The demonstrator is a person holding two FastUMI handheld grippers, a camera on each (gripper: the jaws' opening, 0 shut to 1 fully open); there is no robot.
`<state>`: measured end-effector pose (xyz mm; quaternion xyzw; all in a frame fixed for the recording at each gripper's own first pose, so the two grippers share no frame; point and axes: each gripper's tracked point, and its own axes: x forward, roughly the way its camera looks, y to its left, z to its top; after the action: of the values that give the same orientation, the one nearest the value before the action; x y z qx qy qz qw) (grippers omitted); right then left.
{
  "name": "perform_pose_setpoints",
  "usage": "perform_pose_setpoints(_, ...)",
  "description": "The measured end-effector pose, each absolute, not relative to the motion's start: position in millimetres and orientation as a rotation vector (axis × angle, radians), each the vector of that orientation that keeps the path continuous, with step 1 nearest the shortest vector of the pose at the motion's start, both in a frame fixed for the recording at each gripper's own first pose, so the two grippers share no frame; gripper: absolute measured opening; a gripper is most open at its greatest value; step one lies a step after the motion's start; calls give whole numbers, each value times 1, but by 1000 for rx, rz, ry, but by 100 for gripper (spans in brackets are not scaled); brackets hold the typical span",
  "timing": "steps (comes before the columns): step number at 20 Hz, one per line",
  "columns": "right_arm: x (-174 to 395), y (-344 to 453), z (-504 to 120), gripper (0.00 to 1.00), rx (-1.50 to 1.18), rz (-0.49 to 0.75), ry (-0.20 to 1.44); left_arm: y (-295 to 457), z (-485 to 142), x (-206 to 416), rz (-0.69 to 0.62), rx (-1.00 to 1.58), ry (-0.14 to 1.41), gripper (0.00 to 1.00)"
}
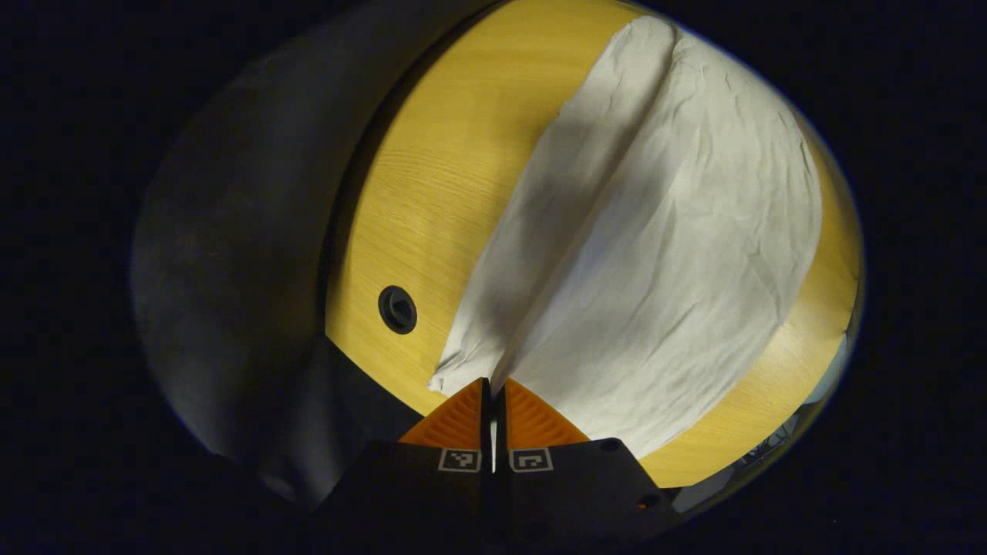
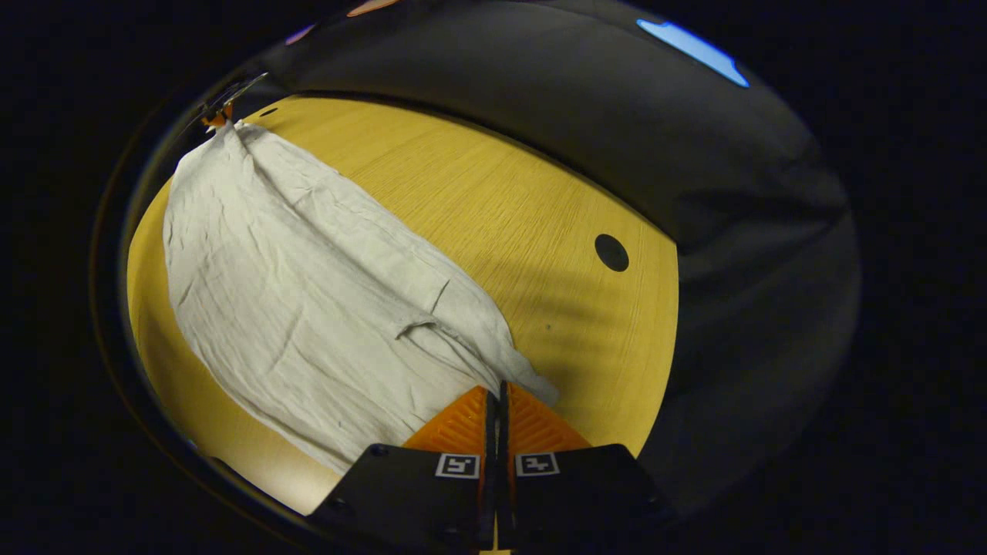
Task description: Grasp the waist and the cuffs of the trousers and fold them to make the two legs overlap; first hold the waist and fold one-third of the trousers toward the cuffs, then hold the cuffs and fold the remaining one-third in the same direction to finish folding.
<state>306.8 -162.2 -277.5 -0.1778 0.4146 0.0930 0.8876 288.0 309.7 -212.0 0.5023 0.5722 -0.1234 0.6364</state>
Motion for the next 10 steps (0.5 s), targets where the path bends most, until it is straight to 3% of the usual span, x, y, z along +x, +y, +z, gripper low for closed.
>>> perform_pose_setpoints(3,314,-164,-278,6,-288,146,837,312,-247,316,-226,1065,1199,0)
perform_pose_setpoints(4,315,-165,-275,9,-270,136,826,311,-254,325,-206,1030,1146,0)
perform_pose_setpoints(5,318,-164,-276,20,-236,126,826,312,-262,335,-167,980,1083,0)
perform_pose_setpoints(6,322,-162,-281,19,-201,122,822,307,-248,316,-127,958,1030,0)
perform_pose_setpoints(7,325,-161,-281,20,-161,112,809,298,-245,325,-93,925,968,10)
perform_pose_setpoints(8,327,-156,-280,43,-96,104,793,306,-241,342,-34,882,878,26)
perform_pose_setpoints(10,325,-153,-268,68,13,85,757,303,-219,340,45,819,752,84)
